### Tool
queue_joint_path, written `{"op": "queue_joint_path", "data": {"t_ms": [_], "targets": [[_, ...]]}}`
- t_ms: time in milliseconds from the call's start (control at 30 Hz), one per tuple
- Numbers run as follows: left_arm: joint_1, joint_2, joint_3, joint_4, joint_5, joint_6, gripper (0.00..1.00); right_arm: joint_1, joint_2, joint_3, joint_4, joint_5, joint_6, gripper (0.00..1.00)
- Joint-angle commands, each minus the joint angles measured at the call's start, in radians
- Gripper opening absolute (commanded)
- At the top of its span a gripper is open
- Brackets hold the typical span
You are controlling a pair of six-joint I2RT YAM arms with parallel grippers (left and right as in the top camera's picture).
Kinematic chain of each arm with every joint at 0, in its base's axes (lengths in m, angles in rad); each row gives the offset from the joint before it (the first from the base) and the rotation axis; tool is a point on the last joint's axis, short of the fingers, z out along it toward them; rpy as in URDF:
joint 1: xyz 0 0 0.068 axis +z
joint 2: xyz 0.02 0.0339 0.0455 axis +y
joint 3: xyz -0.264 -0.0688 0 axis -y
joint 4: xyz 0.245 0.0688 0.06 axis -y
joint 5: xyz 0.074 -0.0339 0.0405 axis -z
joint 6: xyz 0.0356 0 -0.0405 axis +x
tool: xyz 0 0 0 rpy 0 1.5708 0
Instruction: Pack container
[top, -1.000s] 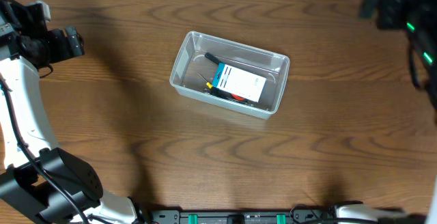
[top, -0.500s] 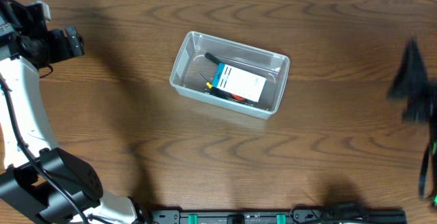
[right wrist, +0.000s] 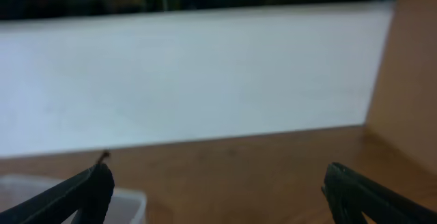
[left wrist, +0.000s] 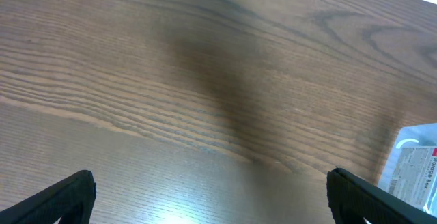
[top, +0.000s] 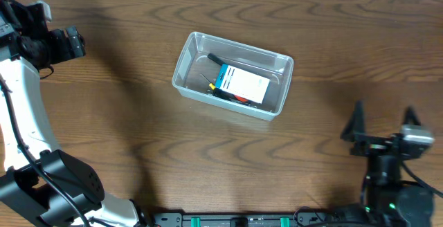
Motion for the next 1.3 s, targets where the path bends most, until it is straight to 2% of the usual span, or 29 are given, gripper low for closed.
{"op": "queue_joint_path", "data": {"t_ms": [0, 167, 333, 700, 833, 1267], "targets": [[0.0, 0.0, 0.014, -0.003, 0.013, -0.006, 0.98, 0.004, -0.046, -0.1, 0.043, -0.095, 0.027, 0.99], [0.0, 0.0, 0.014, -0.003, 0.013, -0.006, 0.98, 0.004, -0.129, -0.26, 0.121, -0.154, 0.026, 0.99], [0.0, 0.0, 0.014, -0.003, 0.013, -0.006, 0.98, 0.003, -0.156, -0.328, 0.177, -0.185, 0.026, 0.99], [0.0, 0.0, 0.014, -0.003, 0.013, -0.006, 0.98, 0.003, -0.156, -0.422, 0.177, -0.244, 0.038, 0.99], [0.0, 0.0, 0.014, -0.003, 0.013, -0.006, 0.98, 0.003, -0.156, -0.423, 0.121, -0.253, 0.045, 0.99], [0.0, 0.0, 0.014, -0.003, 0.013, -0.006, 0.98, 0.003, -0.156, -0.423, 0.121, -0.256, -0.019, 0.99]]}}
